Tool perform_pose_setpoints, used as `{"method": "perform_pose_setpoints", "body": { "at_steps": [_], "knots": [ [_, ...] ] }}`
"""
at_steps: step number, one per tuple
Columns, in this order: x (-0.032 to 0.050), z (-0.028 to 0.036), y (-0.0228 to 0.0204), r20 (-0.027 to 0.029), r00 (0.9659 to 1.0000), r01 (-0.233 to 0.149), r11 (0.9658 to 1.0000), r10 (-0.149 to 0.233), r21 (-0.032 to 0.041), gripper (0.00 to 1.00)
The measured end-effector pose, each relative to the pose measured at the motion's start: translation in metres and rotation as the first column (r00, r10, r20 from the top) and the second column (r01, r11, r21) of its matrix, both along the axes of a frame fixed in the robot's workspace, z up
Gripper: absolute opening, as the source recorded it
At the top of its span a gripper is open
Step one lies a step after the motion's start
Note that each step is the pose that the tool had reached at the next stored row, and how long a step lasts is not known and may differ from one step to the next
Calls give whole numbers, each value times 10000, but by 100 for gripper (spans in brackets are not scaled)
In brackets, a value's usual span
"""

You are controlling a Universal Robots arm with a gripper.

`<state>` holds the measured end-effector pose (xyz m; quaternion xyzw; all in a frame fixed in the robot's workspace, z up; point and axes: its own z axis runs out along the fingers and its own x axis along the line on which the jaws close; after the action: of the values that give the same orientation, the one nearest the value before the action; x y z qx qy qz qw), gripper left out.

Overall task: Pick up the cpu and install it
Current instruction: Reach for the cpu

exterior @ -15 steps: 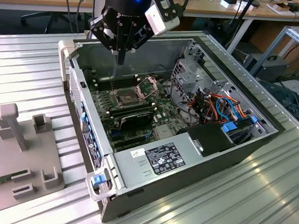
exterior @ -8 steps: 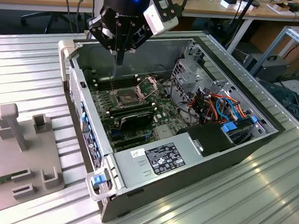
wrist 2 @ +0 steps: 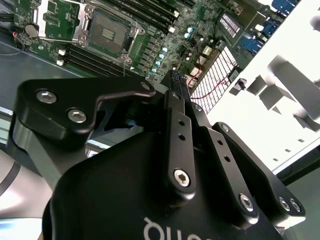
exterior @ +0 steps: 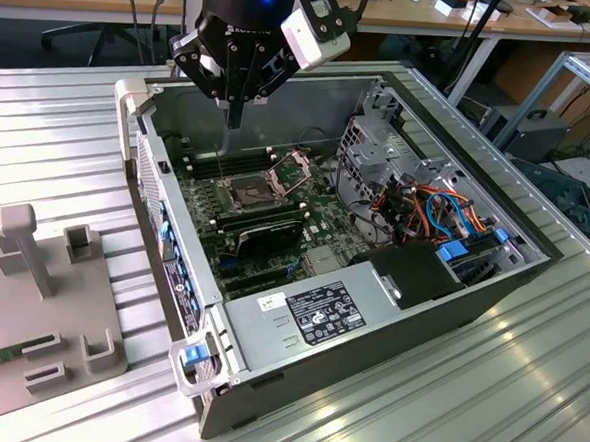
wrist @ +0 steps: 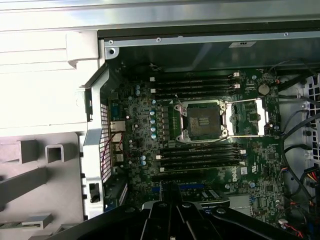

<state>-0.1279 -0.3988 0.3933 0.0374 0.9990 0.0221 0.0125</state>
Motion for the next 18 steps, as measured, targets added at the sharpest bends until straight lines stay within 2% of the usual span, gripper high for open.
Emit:
{"method": "perform_pose_setpoints", "body": {
  "at_steps": [18],
  "knots": [
    [-35, 0, 0, 0, 10000, 0, 10000, 0, 0, 11]
  ]
}}
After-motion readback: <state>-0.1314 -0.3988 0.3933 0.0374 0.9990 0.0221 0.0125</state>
